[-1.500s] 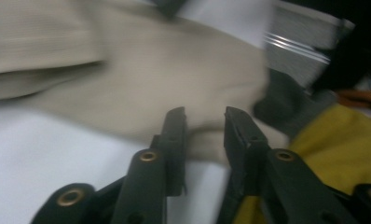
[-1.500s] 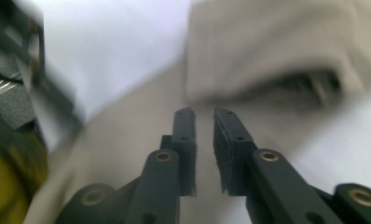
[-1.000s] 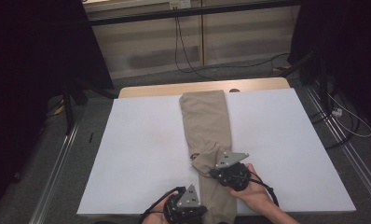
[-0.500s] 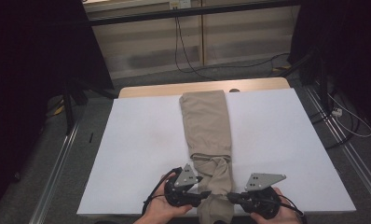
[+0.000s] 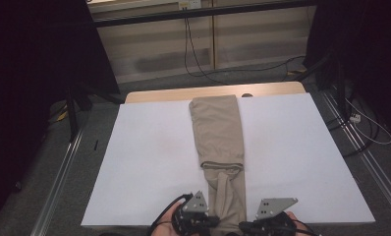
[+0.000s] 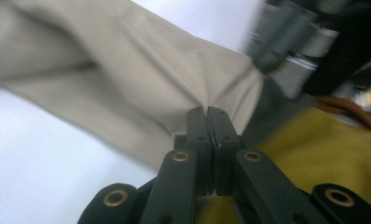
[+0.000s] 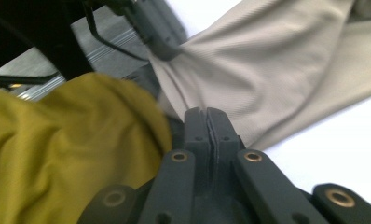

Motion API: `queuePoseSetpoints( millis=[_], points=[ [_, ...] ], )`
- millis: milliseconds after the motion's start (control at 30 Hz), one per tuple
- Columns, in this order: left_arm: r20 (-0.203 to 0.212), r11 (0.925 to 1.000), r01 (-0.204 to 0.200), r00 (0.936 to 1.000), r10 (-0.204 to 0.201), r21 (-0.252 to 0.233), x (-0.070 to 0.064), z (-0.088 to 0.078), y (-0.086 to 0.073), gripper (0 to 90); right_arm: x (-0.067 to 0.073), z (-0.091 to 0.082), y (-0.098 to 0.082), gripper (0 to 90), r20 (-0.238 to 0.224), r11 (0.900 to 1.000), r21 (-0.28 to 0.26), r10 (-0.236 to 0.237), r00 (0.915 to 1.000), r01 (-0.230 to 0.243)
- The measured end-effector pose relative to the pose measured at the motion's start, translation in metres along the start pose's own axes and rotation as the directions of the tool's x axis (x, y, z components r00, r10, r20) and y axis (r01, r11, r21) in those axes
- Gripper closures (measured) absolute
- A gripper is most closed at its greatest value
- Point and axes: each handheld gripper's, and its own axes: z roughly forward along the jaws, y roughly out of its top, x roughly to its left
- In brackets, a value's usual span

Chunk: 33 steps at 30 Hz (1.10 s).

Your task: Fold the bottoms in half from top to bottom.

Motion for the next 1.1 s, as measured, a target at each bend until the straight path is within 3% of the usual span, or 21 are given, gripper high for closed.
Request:
queuePoseSetpoints(
  millis=[67, 100, 133, 167, 233, 300, 400, 467, 533, 567, 633, 700, 800, 900, 1000, 1100],
  points=[
    [0.035, 0.9997, 0.005, 0.9994, -0.006, 0.023, -0.008, 0.001, -0.007, 88.7, 0.007, 0.0, -0.004, 87.9, -0.02, 1.0, 0.009, -0.001, 0.9998, 0.001],
    [0.032, 0.9994, -0.001, 0.9995, 0.0, 0.035, -0.012, 0.001, -0.008, 88.7, 0.01, 0.0, -0.005, 86.4, -0.028, 1.0, 0.018, -0.003, 0.9996, 0.003],
    [0.063, 0.9995, 0.002, 0.998, -0.004, 0.031, -0.015, 0.001, -0.008, 88.5, 0.012, 0.001, -0.006, 83.4, -0.028, 1.0, 0.023, -0.006, 0.9996, 0.006],
    [0.073, 0.9991, -0.012, 0.9973, 0.009, 0.041, -0.016, 0.0, -0.007, 88.2, 0.014, 0.0, -0.006, 75.5, -0.025, 1.0, 0.023, -0.012, 0.9996, 0.012],
    [0.078, 1.0, -0.006, 0.997, 0.006, 0.007, -0.016, -0.002, -0.005, 87.2, 0.013, -0.001, -0.003, 63.1, -0.011, 1.0, 0.005, -0.017, 0.9998, 0.017],
    [0.05, 0.9999, -0.001, 0.9987, 0.002, -0.012, -0.015, -0.007, -0.001, 87.4, 0.007, -0.003, 0.002, 61.7, 0.005, 1.0, -0.026, 0.001, 1.0, 0.0],
    [0.078, 0.9992, -0.008, 0.9969, 0.011, -0.039, -0.017, -0.005, 0.006, 88.1, -0.002, -0.006, 0.015, 68.2, 0.086, 0.998, -0.059, -0.015, 0.9961, 0.021],
    [0.098, 0.998, -0.022, 0.9949, 0.027, -0.059, -0.019, 0.003, 0.011, 87.1, -0.012, -0.009, 0.027, 74.5, 0.096, 0.994, -0.109, 0.011, 0.9953, 0.0],
    [0.094, 0.9987, -0.041, 0.9947, 0.044, -0.03, -0.018, 0.01, 0.013, 82.5, -0.019, -0.005, 0.039, 75.9, 0.137, 0.993, -0.115, -0.003, 0.9906, 0.019],
    [0.097, 0.9993, -0.022, 0.995, 0.025, -0.029, -0.017, 0.014, 0.012, 80.1, -0.022, 0.0, 0.042, 75.9, 0.136, 0.994, -0.104, -0.003, 0.9907, 0.017],
    [0.07, 0.9997, -0.013, 0.9975, 0.014, -0.019, -0.013, 0.013, 0.009, 65.5, -0.026, 0.018, 0.05, 74.7, 0.122, 0.997, -0.08, -0.002, 0.9925, 0.012],
    [0.043, 0.9992, -0.006, 0.999, 0.008, -0.04, -0.008, 0.007, 0.006, 61.1, -0.023, 0.033, 0.053, 74.1, 0.102, 0.998, -0.051, -0.026, 0.9945, 0.031],
    [-0.039, 0.9973, 0.0, 0.9992, -0.003, -0.074, 0.005, -0.008, 0.0, 52.0, -0.018, 0.045, 0.057, 76.8, 0.089, 0.998, -0.03, -0.047, 0.9949, 0.049],
    [-0.142, 0.9938, 0.03, 0.9888, -0.045, -0.107, 0.021, -0.019, -0.004, 47.2, -0.015, 0.052, 0.06, 76.2, 0.072, 0.998, -0.026, -0.054, 0.9959, 0.056],
    [-0.193, 0.9893, 0.035, 0.9793, -0.062, -0.141, 0.033, -0.02, -0.005, 44.6, -0.012, 0.06, 0.058, 67.0, 0.066, 0.997, 0.001, -0.073, 0.9951, 0.073],
    [-0.216, 0.9888, 0.048, 0.9733, -0.078, -0.141, 0.04, -0.017, -0.003, 42.2, -0.008, 0.068, 0.052, 61.4, 0.095, 0.995, 0.024, -0.102, 0.9901, 0.101]
  ],
)
